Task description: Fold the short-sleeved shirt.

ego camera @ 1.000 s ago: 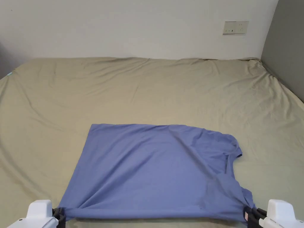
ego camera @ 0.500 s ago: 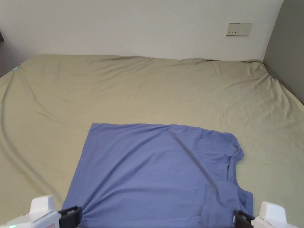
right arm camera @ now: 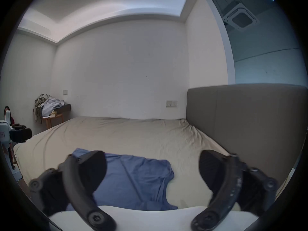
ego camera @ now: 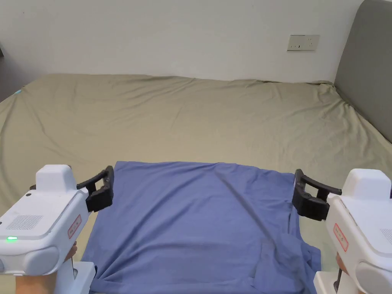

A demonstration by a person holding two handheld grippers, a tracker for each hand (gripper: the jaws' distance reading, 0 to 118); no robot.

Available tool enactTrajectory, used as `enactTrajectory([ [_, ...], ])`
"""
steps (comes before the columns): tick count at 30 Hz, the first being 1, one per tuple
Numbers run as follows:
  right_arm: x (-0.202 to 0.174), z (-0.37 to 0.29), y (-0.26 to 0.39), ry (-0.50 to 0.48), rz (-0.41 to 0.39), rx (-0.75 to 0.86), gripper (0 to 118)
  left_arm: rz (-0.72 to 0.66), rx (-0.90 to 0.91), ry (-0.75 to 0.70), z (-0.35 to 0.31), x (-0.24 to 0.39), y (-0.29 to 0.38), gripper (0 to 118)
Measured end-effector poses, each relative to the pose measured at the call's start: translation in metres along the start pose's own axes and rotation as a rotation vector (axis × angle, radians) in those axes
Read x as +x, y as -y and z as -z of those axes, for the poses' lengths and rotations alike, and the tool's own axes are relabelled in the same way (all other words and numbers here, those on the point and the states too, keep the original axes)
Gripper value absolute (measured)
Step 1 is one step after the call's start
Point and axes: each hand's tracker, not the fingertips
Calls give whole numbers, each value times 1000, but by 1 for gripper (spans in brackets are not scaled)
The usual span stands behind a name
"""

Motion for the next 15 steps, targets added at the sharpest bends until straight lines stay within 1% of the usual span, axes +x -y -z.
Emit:
enactTrajectory([
  [1, -1, -2, 0, -5, -6, 12, 96, -1, 7, 5, -1, 3, 0, 64],
  [2, -4, -4, -1, -2, -14, 19, 78, 1, 12, 11, -1, 5, 0, 42],
  [3, -7, -5, -1, 2, -22, 23, 52, 2, 14, 21, 0, 6, 1, 17],
  [4, -8, -4, -1, 1, -30, 24, 11, 3, 4, 27, 0, 8, 3, 0],
  [5, -6, -3, 1, -15, -34, 25, 2, 4, 0, 44, -1, 9, 3, 0],
  [6, -5, -4, 1, -15, -28, 26, 1, 5, -12, 59, -2, 10, 4, 0],
  [9, -4, -3, 5, -20, -30, 16, 1, 26, -69, 35, 0, 9, 10, 0],
  [15, 2, -1, 10, -16, -25, -3, 1, 4, -304, 14, 7, -17, 38, 0],
])
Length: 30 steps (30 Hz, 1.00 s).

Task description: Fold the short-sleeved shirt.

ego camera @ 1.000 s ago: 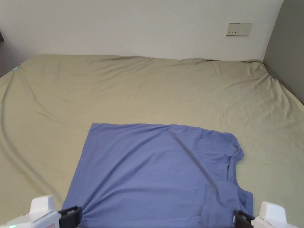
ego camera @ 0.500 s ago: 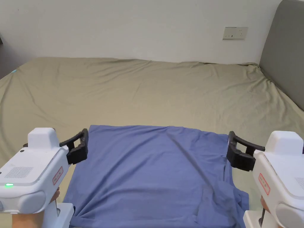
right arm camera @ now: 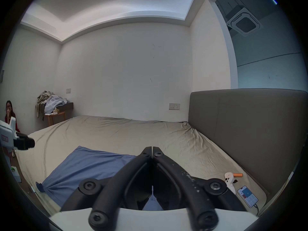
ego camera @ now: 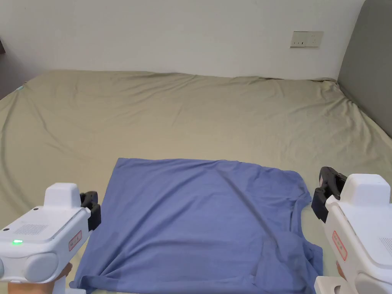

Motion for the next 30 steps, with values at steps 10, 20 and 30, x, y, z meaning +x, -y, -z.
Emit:
enactTrajectory([
  [10, 10, 5, 14, 18, 3, -48, 2, -103, -434, 39, 33, -44, 76, 116],
  [20, 20, 5, 30, 22, 1, -110, 2, -85, -526, 41, 57, -34, 133, 19],
  [30, 41, 32, 129, 56, 25, -583, 110, -39, -374, 52, 35, -22, 110, 5],
])
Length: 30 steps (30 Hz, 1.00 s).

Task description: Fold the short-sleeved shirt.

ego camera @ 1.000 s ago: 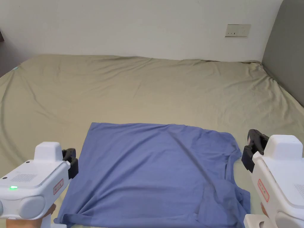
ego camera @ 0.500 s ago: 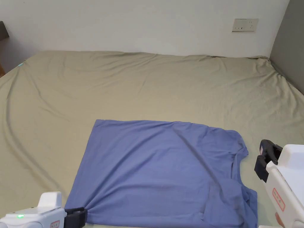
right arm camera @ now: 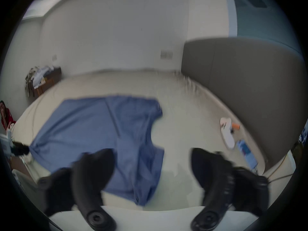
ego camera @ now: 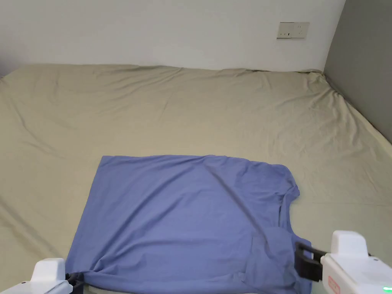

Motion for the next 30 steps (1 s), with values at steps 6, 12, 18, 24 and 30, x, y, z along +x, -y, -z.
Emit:
enactTrajectory([
  [6, -2, 44, 47, -69, 62, -160, 89, -12, 13, 17, -4, 2, -12, 5],
  [12, -6, 48, 55, -140, 79, -154, 10, -38, 17, 17, -4, -1, -14, 5],
  [18, -18, 15, 13, -140, 89, 13, 10, -125, 77, 45, 1, -10, -41, 5],
  [24, -14, 16, -31, -123, 47, 139, 10, -93, 144, 21, 24, -4, -101, 5],
  [30, -40, 56, -104, -76, -2, 103, 10, -28, 104, -11, 85, 1, -156, 5],
])
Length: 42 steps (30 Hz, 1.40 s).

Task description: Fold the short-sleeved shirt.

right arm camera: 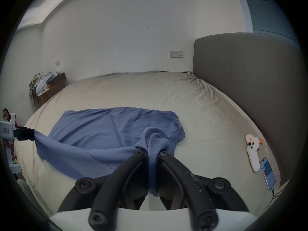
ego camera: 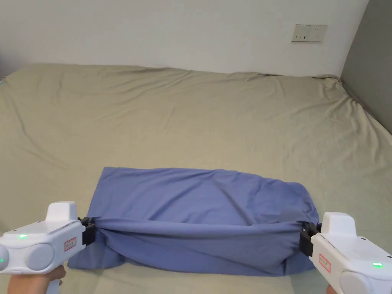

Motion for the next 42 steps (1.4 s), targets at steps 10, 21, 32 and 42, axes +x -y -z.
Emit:
enactTrajectory([
  [10, 2, 136, 7, 65, 6, -223, 11, 45, -211, -41, 111, 10, -8, 6],
  [21, -8, 101, -1, 37, 77, -116, 90, -24, -50, 18, 56, 22, -23, 115],
  [32, 5, -63, -34, 55, 39, 348, 109, 73, 483, 14, -107, 66, -26, 114],
  [42, -14, -121, 7, 63, -8, 385, 3, 99, 560, -63, -148, 67, 35, 0],
])
